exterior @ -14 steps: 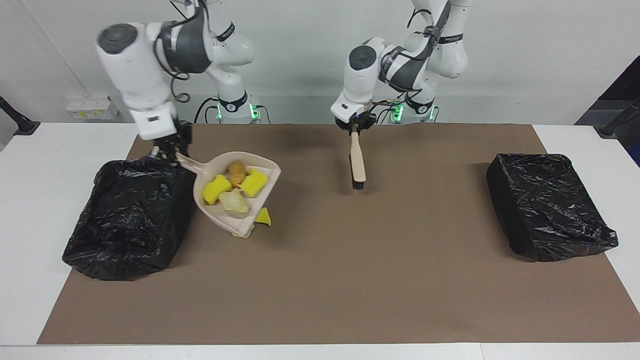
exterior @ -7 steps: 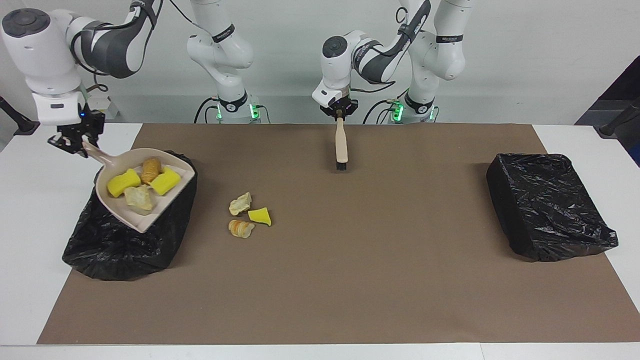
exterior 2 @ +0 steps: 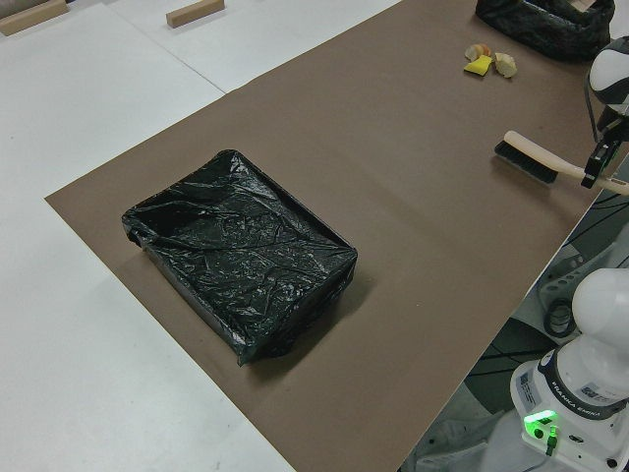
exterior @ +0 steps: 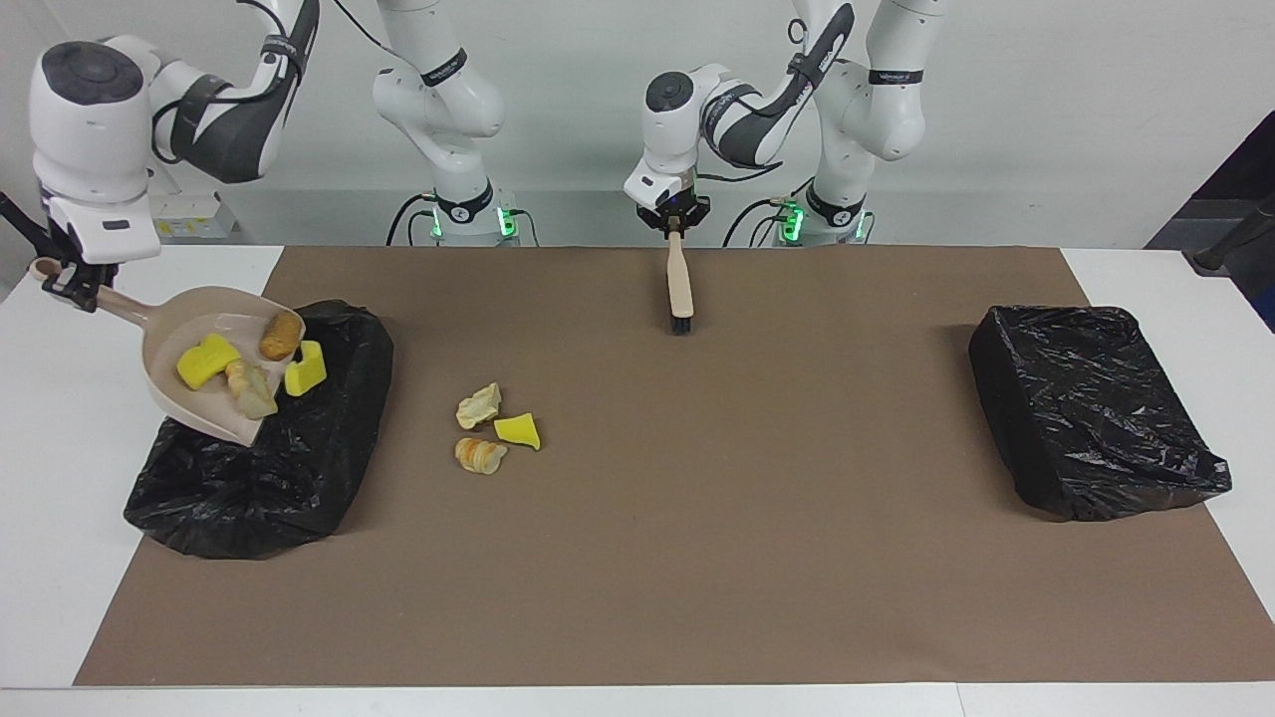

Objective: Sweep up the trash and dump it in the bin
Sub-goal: 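Carry the dustpan with the right gripper and tip it into the bin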

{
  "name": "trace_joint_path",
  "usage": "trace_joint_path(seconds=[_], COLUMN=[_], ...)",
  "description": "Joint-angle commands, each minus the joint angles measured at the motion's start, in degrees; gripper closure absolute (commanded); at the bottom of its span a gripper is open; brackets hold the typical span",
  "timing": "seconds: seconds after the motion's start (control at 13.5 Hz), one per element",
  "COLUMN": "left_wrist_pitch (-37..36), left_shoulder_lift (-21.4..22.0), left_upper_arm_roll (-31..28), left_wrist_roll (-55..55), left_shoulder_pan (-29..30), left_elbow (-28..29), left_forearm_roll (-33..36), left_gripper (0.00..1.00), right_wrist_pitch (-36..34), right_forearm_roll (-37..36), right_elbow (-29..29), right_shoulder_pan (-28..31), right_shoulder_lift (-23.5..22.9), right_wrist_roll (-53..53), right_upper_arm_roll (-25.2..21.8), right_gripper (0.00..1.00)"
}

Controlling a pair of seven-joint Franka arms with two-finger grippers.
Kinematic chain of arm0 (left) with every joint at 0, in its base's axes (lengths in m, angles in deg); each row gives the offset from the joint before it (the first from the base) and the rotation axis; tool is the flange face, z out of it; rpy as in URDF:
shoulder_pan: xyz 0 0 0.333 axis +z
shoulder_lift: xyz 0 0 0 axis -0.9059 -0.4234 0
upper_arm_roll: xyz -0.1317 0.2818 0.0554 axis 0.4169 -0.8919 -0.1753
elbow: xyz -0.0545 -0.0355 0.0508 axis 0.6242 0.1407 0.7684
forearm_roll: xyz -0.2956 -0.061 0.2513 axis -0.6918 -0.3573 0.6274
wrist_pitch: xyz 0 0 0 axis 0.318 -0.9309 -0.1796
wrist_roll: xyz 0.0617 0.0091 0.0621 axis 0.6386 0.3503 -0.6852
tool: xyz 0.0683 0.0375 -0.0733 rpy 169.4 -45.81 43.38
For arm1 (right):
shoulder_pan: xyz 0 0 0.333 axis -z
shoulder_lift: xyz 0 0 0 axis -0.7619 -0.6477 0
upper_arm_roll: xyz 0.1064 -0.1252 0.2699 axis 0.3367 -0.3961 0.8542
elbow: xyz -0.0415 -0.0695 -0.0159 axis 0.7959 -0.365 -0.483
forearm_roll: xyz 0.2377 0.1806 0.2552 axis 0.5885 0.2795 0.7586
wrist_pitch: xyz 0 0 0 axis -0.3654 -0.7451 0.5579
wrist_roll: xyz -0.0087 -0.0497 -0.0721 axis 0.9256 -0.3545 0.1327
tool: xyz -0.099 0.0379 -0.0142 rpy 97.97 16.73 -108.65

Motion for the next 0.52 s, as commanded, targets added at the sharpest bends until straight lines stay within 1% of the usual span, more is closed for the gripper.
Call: trace_joint_path(seconds=[0.0, 0.15, 0.22, 0.3, 0.37, 0.44], left_wrist_pitch=[1.7, 1.8, 1.5, 1.4, 1.2, 1.5], left_shoulder_lift=[0.9, -0.7, -0.9, -0.9, -0.8, -0.8], left_upper_arm_roll=[-0.7, -0.7, -0.9, -1.0, -1.2, -1.3], left_wrist_roll=[-1.9, -1.7, -0.9, -0.7, -0.6, -0.6], left_shoulder_pan=[-1.1, -1.1, -1.1, -0.4, -0.2, 1.1], left_elbow=[1.8, 1.5, 1.1, 0.6, 0.3, 0.0], left_forearm_roll=[-0.3, -0.4, -0.4, -0.3, -0.3, -0.3], left_gripper=[1.0, 1.0, 1.0, 0.81, 0.5, 0.12], right_wrist_pitch=[0.7, -0.1, -0.5, -1.7, -3.6, -6.2], right_forearm_roll=[-5.2, -9.9, -11.3, -12.7, -13.1, -13.1], right_elbow=[-0.4, -0.9, -0.9, -1.3, -2.3, -3.4], right_shoulder_pan=[-1.3, -2.1, -2.2, -2.8, -3.8, -5.2], right_shoulder_lift=[-0.1, 0.5, 1.2, 2.3, 3.2, 3.5], right_wrist_roll=[2.7, 2.7, 2.8, 2.7, 2.6, 2.5], right_upper_arm_roll=[0.5, 0.6, 0.7, 0.8, 0.8, 0.9], right_gripper=[1.0, 1.0, 1.0, 1.0, 1.0, 1.0])
